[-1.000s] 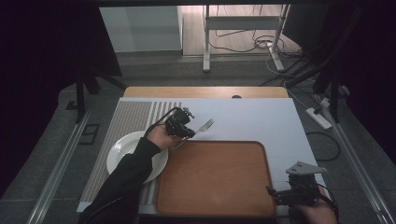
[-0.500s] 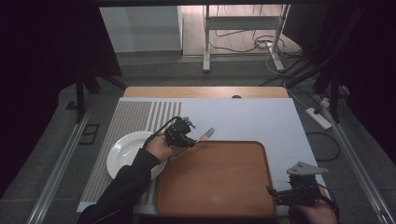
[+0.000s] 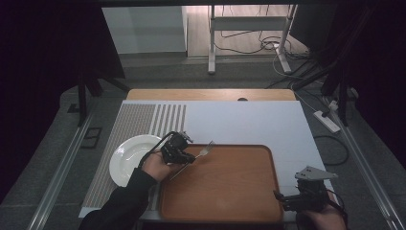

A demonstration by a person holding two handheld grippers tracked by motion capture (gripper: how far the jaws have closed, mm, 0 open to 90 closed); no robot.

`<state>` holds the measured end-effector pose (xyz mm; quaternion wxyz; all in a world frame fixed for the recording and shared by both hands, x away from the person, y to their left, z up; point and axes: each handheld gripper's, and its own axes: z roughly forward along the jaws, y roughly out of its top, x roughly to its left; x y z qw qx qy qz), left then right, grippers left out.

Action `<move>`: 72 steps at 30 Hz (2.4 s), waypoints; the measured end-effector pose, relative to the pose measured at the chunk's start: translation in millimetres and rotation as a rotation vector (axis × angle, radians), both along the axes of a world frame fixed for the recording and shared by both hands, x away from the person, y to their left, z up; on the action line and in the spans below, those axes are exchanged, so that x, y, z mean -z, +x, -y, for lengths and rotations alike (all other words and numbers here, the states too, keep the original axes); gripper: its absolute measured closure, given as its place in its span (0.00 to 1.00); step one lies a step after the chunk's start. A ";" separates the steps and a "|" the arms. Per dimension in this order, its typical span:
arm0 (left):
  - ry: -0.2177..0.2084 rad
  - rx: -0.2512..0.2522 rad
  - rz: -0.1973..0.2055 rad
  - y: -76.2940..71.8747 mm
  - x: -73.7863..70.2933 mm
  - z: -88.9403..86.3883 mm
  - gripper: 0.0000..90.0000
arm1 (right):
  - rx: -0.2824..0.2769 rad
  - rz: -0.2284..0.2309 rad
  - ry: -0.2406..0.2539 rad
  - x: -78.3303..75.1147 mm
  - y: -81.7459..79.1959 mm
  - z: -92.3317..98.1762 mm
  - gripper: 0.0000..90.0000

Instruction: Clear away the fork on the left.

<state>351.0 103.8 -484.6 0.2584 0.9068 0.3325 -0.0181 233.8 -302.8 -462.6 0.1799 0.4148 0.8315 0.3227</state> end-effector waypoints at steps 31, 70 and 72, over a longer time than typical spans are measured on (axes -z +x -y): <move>0.034 -0.024 -0.076 -62.8 25.3 -1.8 0.94 | -0.020 0.001 -0.008 0.5 -0.5 -1.8 0.00; 0.052 -0.082 -0.031 -46.9 27.6 -26.2 0.99 | -0.034 0.003 -0.011 0.3 -1.5 -2.2 0.00; 0.050 -0.085 -0.037 -45.9 27.8 -28.9 0.99 | -0.034 0.002 -0.011 0.3 -1.4 -2.3 0.00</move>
